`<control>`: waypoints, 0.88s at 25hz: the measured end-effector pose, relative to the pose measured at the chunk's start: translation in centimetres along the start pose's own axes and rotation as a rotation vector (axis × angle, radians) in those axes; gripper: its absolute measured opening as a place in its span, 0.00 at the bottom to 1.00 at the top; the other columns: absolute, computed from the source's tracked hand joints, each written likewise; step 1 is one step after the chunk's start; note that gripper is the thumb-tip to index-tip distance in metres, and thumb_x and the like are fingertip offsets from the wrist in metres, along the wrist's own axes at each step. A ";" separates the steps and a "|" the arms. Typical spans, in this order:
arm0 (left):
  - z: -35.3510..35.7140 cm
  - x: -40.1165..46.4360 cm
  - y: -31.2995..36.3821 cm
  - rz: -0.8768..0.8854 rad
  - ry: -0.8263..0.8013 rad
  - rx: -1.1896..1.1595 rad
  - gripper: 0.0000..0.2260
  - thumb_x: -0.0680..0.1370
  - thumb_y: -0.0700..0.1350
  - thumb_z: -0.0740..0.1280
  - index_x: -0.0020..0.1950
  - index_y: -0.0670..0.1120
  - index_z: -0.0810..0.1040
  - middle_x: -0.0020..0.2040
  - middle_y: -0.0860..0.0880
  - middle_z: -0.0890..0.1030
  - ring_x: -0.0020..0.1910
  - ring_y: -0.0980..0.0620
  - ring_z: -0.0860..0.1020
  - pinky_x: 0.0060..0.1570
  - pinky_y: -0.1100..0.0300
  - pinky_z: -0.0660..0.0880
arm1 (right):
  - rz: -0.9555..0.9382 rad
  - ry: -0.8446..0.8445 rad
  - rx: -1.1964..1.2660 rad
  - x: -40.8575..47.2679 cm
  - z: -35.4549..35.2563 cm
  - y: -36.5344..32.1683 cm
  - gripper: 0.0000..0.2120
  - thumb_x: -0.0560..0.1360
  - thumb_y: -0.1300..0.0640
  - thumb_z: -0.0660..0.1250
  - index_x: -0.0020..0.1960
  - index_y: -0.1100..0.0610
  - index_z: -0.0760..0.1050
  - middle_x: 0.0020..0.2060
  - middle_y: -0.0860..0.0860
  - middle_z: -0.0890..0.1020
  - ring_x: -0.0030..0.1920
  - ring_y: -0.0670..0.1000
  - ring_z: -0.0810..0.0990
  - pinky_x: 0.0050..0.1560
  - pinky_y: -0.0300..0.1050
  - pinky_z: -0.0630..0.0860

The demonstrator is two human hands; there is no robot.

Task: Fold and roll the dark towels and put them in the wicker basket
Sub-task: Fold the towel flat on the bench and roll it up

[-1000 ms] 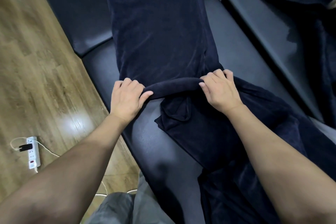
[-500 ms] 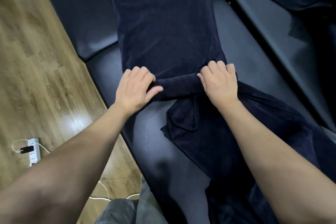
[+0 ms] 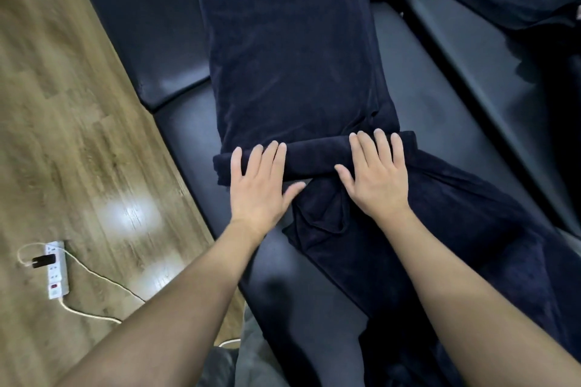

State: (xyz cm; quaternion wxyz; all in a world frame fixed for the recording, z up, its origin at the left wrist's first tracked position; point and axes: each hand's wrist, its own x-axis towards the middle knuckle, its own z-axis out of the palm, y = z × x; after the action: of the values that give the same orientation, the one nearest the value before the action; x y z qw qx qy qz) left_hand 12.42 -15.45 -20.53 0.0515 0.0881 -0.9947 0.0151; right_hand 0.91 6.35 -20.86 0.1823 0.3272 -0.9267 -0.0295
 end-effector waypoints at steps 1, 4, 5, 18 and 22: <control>0.0 0.5 -0.4 0.008 0.001 0.001 0.31 0.80 0.65 0.57 0.75 0.45 0.71 0.68 0.48 0.76 0.65 0.44 0.74 0.73 0.41 0.57 | -0.013 0.014 -0.001 0.1 0.1 0.3 0.26 0.84 0.43 0.58 0.70 0.62 0.74 0.63 0.57 0.79 0.66 0.64 0.75 0.73 0.63 0.63; -0.6 3.1 -2.8 0.066 0.008 -0.004 0.26 0.81 0.65 0.54 0.66 0.48 0.78 0.55 0.48 0.80 0.51 0.43 0.77 0.58 0.46 0.65 | -0.044 0.039 -0.002 1.2 0.1 1.2 0.21 0.85 0.44 0.55 0.60 0.59 0.78 0.53 0.54 0.81 0.55 0.60 0.79 0.68 0.60 0.66; -0.8 3.5 -3.5 0.080 0.010 -0.004 0.25 0.82 0.64 0.53 0.61 0.49 0.79 0.50 0.48 0.80 0.48 0.43 0.77 0.53 0.47 0.65 | -0.052 0.054 0.004 1.5 -0.1 1.2 0.20 0.85 0.44 0.56 0.55 0.59 0.78 0.48 0.54 0.80 0.50 0.59 0.78 0.65 0.59 0.68; -0.5 -1.3 -1.9 0.061 -0.015 -0.036 0.29 0.80 0.67 0.57 0.68 0.47 0.76 0.63 0.51 0.78 0.59 0.46 0.76 0.65 0.45 0.64 | 0.032 0.175 0.082 1.0 -1.2 -3.6 0.06 0.82 0.57 0.66 0.48 0.57 0.79 0.47 0.55 0.80 0.41 0.59 0.75 0.49 0.55 0.71; -0.6 0.5 -3.3 0.136 -0.027 0.031 0.35 0.76 0.74 0.54 0.63 0.48 0.79 0.53 0.50 0.80 0.48 0.46 0.76 0.52 0.49 0.69 | -0.050 0.083 0.139 -1.7 -1.4 -4.1 0.21 0.81 0.43 0.65 0.63 0.59 0.79 0.55 0.55 0.82 0.52 0.60 0.80 0.62 0.59 0.72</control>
State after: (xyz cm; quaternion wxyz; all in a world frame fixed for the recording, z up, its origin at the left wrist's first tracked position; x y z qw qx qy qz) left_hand 12.56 -18.74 -19.85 0.0355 0.0211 -0.9986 0.0329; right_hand 5.10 4.32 -20.83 0.1968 0.3630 -0.9097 0.0440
